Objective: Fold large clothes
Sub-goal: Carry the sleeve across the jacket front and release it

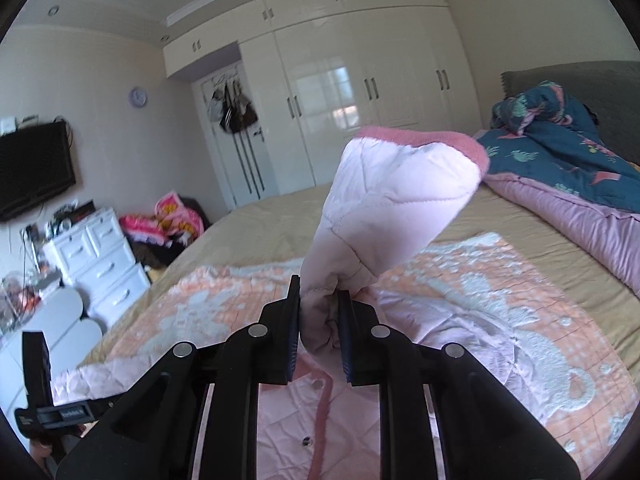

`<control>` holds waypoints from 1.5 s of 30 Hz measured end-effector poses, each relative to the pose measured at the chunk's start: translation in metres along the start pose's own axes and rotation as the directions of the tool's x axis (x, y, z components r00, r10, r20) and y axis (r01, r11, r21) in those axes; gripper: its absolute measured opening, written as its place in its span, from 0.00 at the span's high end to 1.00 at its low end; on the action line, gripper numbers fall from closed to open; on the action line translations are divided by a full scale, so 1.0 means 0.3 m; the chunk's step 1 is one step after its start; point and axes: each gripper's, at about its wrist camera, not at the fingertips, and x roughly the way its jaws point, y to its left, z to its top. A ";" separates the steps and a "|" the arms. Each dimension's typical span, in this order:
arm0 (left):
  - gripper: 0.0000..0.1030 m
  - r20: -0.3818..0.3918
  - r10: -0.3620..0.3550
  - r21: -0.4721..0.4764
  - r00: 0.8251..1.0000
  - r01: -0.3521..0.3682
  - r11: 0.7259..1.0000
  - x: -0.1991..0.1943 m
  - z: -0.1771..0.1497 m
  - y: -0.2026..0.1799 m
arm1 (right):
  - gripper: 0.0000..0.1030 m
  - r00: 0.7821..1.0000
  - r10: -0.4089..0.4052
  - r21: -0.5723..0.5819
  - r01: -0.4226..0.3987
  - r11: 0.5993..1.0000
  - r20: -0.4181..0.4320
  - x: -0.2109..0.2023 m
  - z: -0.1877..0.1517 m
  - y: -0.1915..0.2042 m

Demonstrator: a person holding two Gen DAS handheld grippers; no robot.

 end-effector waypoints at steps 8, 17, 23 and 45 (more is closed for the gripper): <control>0.08 -0.020 -0.071 -0.053 0.997 0.070 0.996 0.049 -0.005 0.048 | 0.84 0.993 0.010 -0.071 -0.019 0.997 -0.121 0.139 -0.156 0.120; 0.08 0.003 -0.124 -0.099 0.992 0.124 0.987 0.032 0.016 0.084 | 0.84 0.968 0.026 -0.186 -0.075 0.980 -0.250 0.252 -0.330 0.265; 0.08 0.001 -0.168 -0.152 0.986 0.166 0.974 0.035 0.018 0.107 | 0.77 0.938 0.036 -0.267 -0.135 0.954 -0.346 0.284 -0.428 0.342; 0.08 -0.142 -0.316 -0.310 0.938 0.261 0.914 0.263 -0.078 0.142 | 0.24 0.906 0.044 -0.257 -0.165 0.952 -0.420 0.045 -0.412 0.138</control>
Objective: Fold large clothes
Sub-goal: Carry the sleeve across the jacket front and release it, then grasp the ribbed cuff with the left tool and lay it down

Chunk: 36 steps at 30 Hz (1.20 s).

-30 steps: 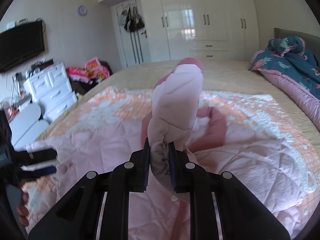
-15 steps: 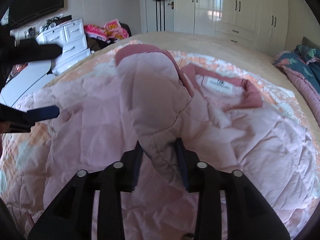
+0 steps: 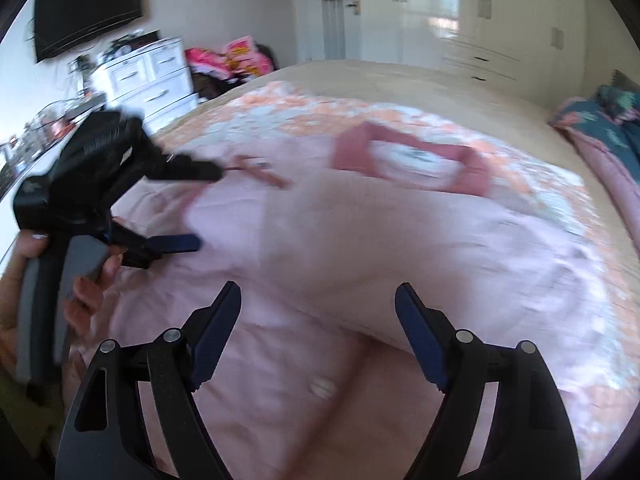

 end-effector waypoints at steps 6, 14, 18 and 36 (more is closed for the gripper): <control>0.51 0.053 0.064 0.073 0.997 -0.068 0.995 0.005 -0.007 -0.014 | 0.24 0.990 -0.135 0.190 0.126 0.974 0.034 -0.065 -0.041 -0.270; 0.89 0.124 0.105 0.209 0.987 -0.130 0.969 -0.014 -0.033 -0.082 | 0.24 0.982 -0.185 0.337 0.164 0.927 0.031 -0.096 -0.080 -0.474; 0.90 0.205 0.105 0.271 0.973 -0.159 0.949 -0.105 -0.026 -0.148 | 0.24 0.981 -0.187 0.356 0.159 0.921 0.044 -0.111 -0.087 -0.509; 0.88 0.165 0.302 0.279 0.939 -0.338 0.899 -0.033 -0.036 -0.035 | 0.24 0.985 -0.092 0.336 0.136 0.932 -0.142 0.088 -0.114 -0.508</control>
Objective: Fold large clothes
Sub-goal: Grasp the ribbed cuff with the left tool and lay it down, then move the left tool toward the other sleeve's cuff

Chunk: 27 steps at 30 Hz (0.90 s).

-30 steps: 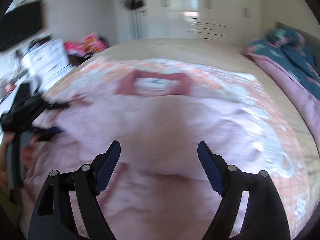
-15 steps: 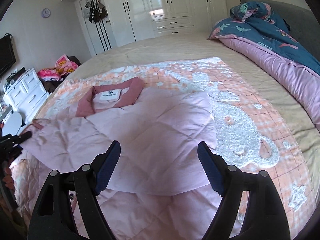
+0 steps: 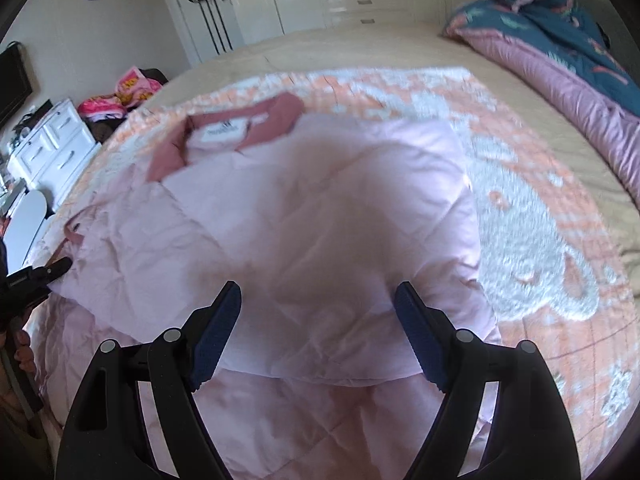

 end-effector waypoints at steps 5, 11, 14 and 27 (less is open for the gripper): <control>0.85 -0.021 0.015 0.011 1.000 -0.014 1.000 0.024 -0.009 0.008 | 0.24 1.000 -0.018 0.016 0.018 1.000 -0.014 0.052 -0.022 -0.012; 0.81 -0.022 0.013 0.020 1.000 -0.013 1.000 0.017 -0.012 0.005 | 0.23 1.000 -0.020 0.028 0.020 0.999 -0.007 0.052 -0.026 -0.014; 0.73 -0.017 0.038 0.041 0.999 -0.038 0.998 -0.014 -0.016 -0.007 | 0.19 1.000 0.013 0.065 -0.013 0.998 0.011 0.016 -0.015 -0.017; 0.09 0.056 0.106 0.056 0.993 -0.109 0.992 -0.187 -0.008 -0.039 | 0.04 0.990 0.052 0.057 -0.059 0.997 0.132 -0.155 -0.013 0.110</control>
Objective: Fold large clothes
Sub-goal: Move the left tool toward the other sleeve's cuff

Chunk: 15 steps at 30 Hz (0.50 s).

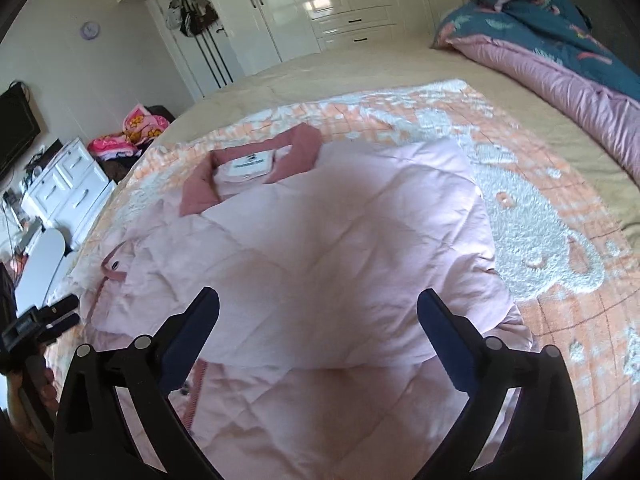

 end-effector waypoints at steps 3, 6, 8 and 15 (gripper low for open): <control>0.09 0.019 0.011 0.004 1.000 -0.012 1.000 -0.040 0.006 0.003 | 0.04 1.000 0.000 -0.001 0.000 1.000 0.013 -0.037 0.013 0.043; 0.09 0.027 0.032 -0.010 0.999 -0.032 0.999 -0.079 0.006 0.026 | 0.04 1.000 0.001 -0.023 0.000 1.000 0.027 -0.073 0.030 0.100; 0.09 0.036 0.043 -0.021 0.998 -0.042 0.999 -0.104 0.003 0.043 | 0.04 0.999 0.002 -0.043 0.000 0.999 0.040 -0.094 0.041 0.139; 0.09 0.083 0.042 -0.070 0.996 -0.036 0.997 -0.194 0.038 0.105 | 0.04 0.996 0.012 -0.100 -0.004 0.995 0.086 -0.164 0.074 0.284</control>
